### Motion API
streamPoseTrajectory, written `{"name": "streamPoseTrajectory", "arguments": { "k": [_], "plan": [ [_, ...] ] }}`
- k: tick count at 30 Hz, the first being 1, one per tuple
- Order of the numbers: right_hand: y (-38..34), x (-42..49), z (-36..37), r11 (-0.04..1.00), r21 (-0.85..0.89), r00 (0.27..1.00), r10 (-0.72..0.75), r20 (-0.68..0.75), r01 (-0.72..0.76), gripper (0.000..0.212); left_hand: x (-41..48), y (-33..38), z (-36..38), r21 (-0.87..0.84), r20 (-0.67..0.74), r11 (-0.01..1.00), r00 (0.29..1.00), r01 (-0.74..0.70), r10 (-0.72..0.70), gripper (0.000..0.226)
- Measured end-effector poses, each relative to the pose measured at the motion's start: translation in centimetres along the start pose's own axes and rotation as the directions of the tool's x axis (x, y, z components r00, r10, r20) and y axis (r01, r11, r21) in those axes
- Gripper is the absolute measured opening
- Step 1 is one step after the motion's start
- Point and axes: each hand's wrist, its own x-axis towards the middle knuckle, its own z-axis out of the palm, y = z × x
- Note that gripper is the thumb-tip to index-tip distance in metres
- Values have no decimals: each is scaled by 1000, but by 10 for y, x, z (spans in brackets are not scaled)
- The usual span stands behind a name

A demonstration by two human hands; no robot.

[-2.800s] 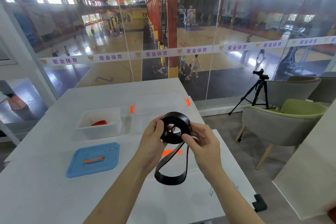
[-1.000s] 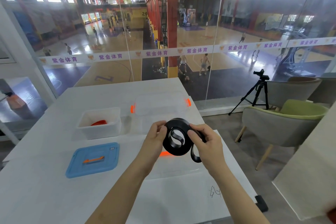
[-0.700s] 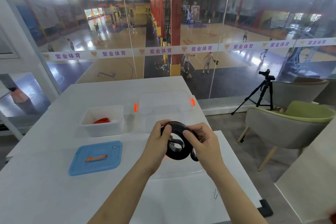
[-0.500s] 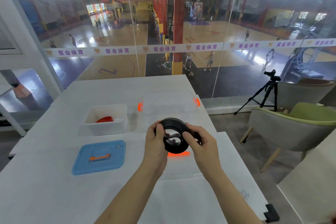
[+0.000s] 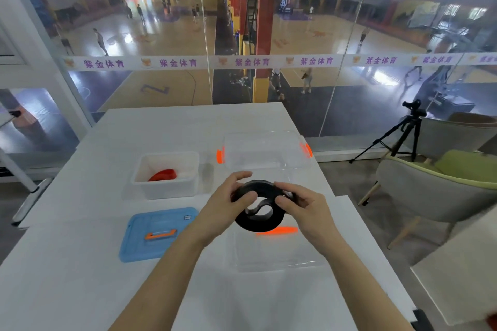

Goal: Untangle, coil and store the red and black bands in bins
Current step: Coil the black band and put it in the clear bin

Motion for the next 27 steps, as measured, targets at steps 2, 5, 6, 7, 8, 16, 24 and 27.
{"name": "streamPoseTrajectory", "arguments": {
  "k": [2,5,6,7,8,16,24,27],
  "plan": [
    [0,9,8,1000,-17,1000,5,9,-5,30,7,0,-4,98,21,994,999,-48,46,40],
    [4,21,19,1000,14,999,17,-42,-16,24,20,-9,-8,50,-26,996,997,-68,69,35],
    [8,25,22,1000,1,998,3,-65,-3,22,24,-12,-8,18,-50,998,997,-66,67,32],
    [11,29,25,1000,-26,997,-11,-83,8,21,29,-15,-8,-6,-73,998,996,-60,59,30],
    [13,33,27,998,-62,996,-22,-92,16,20,34,-18,-6,-25,-95,998,994,-56,53,29],
    [37,94,26,813,-547,974,-227,18,200,39,91,-41,3,-113,-261,993,965,-20,-10,28],
    [65,205,17,793,-596,990,-138,23,124,36,191,-59,3,-171,-299,982,946,77,-126,28],
    [75,245,13,896,-443,999,33,-4,-32,27,229,-75,1,-212,-296,969,936,128,-189,29]
  ]
}}
